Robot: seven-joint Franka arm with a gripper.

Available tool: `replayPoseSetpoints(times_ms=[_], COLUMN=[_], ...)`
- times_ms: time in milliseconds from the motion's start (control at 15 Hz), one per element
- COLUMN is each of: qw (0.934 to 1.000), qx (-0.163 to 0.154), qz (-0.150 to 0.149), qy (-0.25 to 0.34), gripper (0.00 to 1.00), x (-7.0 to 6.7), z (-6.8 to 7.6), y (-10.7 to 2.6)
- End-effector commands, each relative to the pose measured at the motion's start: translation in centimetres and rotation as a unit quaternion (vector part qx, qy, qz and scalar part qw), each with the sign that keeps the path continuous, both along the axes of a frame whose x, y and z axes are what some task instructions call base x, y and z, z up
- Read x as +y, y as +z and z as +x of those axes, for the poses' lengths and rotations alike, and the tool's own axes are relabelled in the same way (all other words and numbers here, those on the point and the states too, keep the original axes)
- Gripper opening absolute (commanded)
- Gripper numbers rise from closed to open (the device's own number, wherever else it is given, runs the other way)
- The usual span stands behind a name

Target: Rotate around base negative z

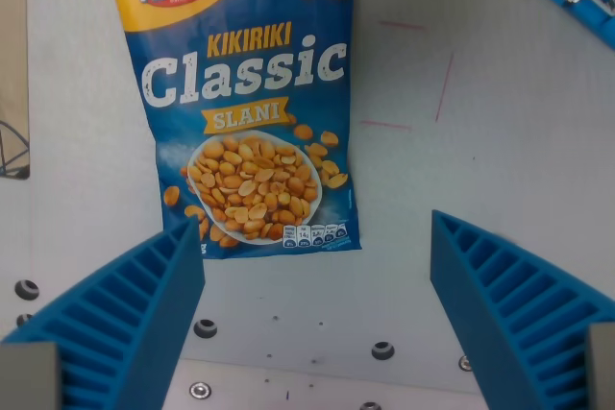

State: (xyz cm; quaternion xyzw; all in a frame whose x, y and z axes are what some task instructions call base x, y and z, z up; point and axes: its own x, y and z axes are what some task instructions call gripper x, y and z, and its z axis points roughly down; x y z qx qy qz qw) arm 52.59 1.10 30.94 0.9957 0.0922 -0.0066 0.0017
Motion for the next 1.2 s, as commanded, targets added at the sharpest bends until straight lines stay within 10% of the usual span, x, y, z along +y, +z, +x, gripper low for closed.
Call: replayPoseSetpoints(times_ms=[67,1200], qw=[0.9974,0.9829], qx=[-0.002,-0.002], qz=[0.001,0.001], qy=[-0.072,-0.184], gripper=[1.0,1.0], x=[-0.02,-0.02], z=[0.01,0.01], y=[0.2,0.2])
